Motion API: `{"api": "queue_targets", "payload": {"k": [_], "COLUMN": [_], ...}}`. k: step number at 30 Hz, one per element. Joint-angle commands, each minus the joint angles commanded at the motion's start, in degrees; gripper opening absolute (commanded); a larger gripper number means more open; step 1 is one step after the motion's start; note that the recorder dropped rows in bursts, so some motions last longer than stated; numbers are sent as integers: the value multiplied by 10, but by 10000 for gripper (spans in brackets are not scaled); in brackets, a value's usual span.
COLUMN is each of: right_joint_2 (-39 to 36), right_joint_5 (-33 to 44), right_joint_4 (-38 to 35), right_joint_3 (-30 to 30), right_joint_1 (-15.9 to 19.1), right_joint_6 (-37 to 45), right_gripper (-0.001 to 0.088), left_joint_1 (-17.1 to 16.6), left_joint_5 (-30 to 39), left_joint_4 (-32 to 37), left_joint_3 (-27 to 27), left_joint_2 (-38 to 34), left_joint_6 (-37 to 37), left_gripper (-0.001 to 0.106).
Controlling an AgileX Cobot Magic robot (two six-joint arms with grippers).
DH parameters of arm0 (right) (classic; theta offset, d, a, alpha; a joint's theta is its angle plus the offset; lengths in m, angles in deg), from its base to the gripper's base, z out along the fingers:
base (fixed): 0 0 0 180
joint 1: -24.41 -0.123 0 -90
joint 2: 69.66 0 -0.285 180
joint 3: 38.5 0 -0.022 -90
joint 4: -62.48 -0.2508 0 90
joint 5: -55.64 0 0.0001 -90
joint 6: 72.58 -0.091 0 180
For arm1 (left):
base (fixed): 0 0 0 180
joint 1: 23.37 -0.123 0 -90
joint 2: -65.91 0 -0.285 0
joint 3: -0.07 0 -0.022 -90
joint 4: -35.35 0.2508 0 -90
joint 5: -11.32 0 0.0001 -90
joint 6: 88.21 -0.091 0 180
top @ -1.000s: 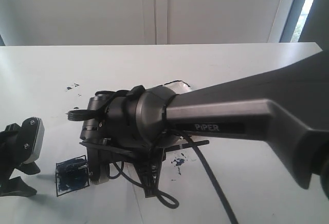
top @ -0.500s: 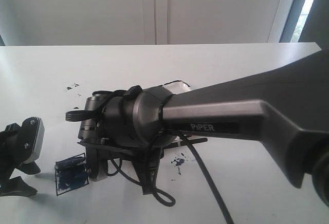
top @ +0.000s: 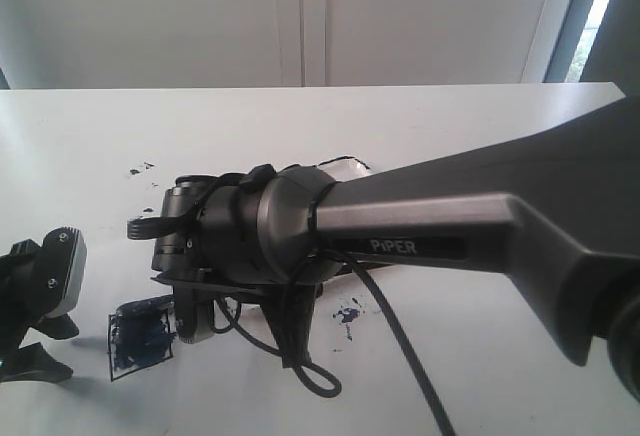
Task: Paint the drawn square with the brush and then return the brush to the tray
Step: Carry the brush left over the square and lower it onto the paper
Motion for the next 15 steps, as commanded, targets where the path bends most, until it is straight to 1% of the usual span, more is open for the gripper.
{"api": "queue_targets", "payload": {"k": [12, 15], "right_joint_2": [44, 46], "right_joint_5": [3, 11], "right_joint_4": [-6, -29], "right_joint_3": [0, 0], "right_joint_1": [1, 1], "right_joint_6": [-1, 3], "right_gripper": [0, 0], "left_joint_1": [0, 0], "left_joint_5": [0, 0], "left_joint_4": [0, 0], "left_joint_3": [0, 0], "left_joint_2": [0, 0], "left_joint_6": [0, 0], "left_gripper": [519, 519]}}
